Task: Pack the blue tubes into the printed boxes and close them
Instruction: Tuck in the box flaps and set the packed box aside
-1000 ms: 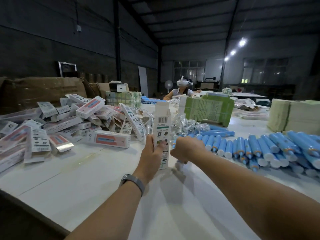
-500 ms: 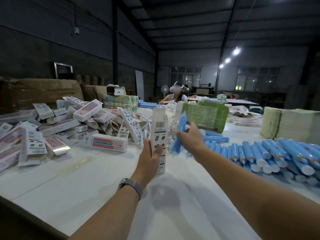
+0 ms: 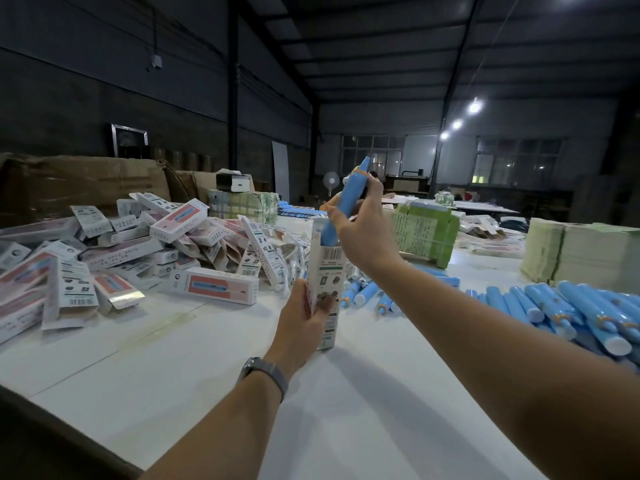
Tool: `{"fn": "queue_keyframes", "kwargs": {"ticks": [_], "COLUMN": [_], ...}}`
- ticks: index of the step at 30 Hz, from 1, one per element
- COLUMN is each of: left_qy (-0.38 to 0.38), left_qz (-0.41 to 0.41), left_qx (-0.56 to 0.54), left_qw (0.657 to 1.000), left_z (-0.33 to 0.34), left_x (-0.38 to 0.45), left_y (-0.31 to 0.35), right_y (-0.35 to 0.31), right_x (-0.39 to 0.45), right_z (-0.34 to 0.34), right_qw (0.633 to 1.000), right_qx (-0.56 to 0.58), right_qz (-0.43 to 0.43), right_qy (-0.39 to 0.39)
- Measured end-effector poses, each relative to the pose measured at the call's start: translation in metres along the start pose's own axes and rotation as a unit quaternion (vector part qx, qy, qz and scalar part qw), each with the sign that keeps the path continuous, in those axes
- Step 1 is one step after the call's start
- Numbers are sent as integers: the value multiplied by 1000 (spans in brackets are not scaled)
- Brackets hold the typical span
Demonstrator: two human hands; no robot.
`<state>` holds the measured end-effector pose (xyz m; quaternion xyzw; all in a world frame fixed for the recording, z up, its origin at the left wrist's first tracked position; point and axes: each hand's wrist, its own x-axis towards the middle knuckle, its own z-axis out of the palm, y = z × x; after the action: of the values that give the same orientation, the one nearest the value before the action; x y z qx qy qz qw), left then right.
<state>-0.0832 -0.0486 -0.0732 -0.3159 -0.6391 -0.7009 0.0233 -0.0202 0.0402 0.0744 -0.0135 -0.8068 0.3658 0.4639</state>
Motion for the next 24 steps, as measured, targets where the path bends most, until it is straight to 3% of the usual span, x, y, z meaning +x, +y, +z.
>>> {"fn": "queue_keyframes", "kwargs": {"ticks": [4,7,17,21,24], "left_qy": [-1,-1,21,44,72], "left_qz": [10,8,8,10,10], "left_qx": [3,3,33,48,71], "left_qw": [1000,1000,999,998,995], "left_z": [1,1,0,1,2], "left_x": [0,0,-2,-2,-1], "left_y": [-2,-2,2,2,2], "right_y": [4,5,5,20,33], "right_x": [0,2,9,-6,-19], "right_z": [-3,-2,-1,4,9], "right_qw": [999,995,984,959,966], "right_qx": [16,-66,-143,-231,-207], "right_qz": [-9,-41,-106,-129,-116], "right_qy": [-40,-59,-25,-101,-106]}}
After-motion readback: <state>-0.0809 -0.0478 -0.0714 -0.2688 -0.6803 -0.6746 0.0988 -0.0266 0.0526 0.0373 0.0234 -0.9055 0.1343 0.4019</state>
